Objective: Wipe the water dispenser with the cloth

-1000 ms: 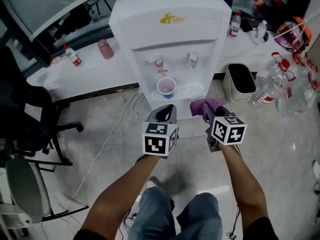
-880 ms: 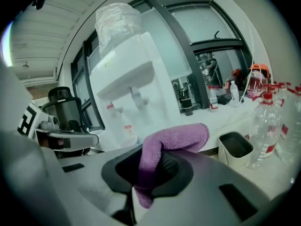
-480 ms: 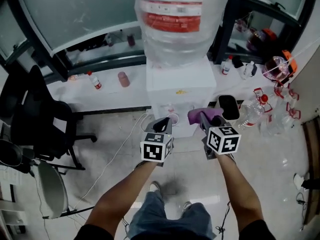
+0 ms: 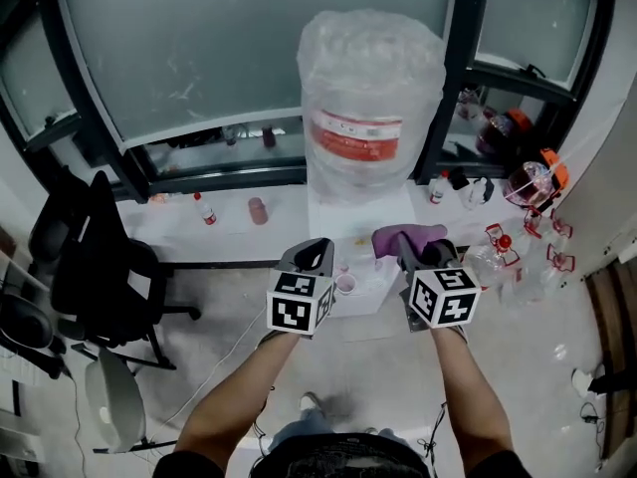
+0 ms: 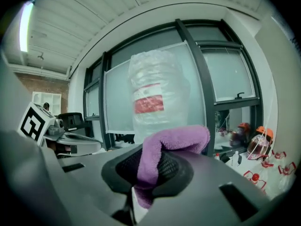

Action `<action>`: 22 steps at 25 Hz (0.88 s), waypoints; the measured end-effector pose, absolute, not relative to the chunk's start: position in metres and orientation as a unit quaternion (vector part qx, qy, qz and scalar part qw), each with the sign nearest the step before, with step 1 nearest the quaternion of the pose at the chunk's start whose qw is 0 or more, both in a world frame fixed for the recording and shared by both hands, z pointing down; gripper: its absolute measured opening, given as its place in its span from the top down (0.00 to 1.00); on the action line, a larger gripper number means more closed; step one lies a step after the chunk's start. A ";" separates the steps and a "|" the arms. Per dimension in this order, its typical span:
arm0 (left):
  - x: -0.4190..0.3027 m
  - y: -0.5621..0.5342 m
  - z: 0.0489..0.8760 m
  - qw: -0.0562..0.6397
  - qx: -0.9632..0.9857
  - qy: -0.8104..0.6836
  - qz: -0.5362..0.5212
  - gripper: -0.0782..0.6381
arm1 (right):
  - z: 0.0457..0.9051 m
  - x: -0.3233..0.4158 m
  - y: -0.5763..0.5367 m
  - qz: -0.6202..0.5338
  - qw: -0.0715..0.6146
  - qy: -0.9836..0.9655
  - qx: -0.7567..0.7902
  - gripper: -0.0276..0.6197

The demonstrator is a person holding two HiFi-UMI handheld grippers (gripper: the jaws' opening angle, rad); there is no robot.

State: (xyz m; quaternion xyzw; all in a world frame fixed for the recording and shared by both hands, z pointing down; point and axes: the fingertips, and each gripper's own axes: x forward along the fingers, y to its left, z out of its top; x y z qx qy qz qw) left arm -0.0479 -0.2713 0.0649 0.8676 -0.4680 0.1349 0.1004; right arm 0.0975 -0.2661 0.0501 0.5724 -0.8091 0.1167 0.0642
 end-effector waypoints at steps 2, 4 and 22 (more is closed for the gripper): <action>-0.055 -0.271 0.047 0.086 0.872 -0.463 0.137 0.85 | 0.032 0.091 -0.264 0.103 0.062 -0.810 0.575 0.89; -0.061 -0.270 0.033 0.071 0.875 -0.458 0.140 0.85 | 0.018 0.084 -0.263 0.092 0.062 -0.809 0.577 0.89; -0.122 -0.288 0.024 0.081 0.879 -0.453 0.126 0.85 | 0.005 0.028 -0.265 0.073 0.063 -0.792 0.604 0.89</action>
